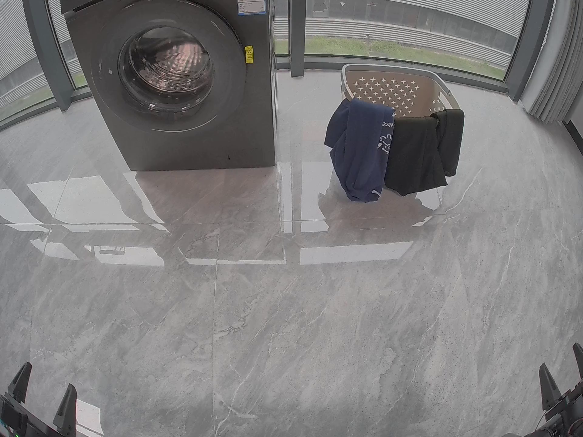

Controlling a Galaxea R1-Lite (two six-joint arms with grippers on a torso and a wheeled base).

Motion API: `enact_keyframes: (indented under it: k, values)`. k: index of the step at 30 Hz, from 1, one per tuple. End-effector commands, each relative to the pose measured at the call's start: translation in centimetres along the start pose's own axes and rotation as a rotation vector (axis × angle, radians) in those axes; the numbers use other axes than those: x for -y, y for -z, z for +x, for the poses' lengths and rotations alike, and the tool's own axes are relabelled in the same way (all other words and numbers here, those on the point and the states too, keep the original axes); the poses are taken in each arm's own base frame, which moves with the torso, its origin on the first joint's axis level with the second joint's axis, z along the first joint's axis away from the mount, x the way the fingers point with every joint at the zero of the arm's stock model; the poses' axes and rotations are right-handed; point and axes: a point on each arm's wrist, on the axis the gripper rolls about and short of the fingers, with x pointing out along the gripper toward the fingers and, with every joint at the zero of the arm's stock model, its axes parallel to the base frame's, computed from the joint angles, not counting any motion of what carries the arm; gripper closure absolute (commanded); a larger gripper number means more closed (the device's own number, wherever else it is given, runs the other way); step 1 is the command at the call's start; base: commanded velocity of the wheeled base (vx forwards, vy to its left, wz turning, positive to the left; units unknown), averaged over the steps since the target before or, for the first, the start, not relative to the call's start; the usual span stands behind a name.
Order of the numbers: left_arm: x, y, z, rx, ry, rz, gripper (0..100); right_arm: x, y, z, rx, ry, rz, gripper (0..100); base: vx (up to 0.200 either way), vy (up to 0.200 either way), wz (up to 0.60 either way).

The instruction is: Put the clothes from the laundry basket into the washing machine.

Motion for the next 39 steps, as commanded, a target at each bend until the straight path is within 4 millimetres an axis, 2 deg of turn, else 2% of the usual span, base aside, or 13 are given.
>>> enact_keyframes:
  k: [1,17,33,39]
  values:
    - [-0.02,0.51,0.04,-0.005,-0.002,-0.005,0,0.01,0.51,0.01,0.000,-0.004,0.003,0,0.000,0.000,0.00]
    - [-0.05,0.51,0.04,-0.005,-0.013,-0.007,0,0.01,0.52,0.01,-0.001,-0.001,0.007,0,0.000,0.000,0.00]
    - [-0.05,0.47,0.02,-0.003,-0.013,-0.008,0,0.01,0.51,0.01,0.000,-0.004,-0.002,0,0.200,0.000,0.00]
    - [-0.05,0.47,0.02,-0.003,-0.013,-0.010,0,0.01,0.51,0.01,0.000,-0.004,0.003,0,0.000,0.000,-0.30]
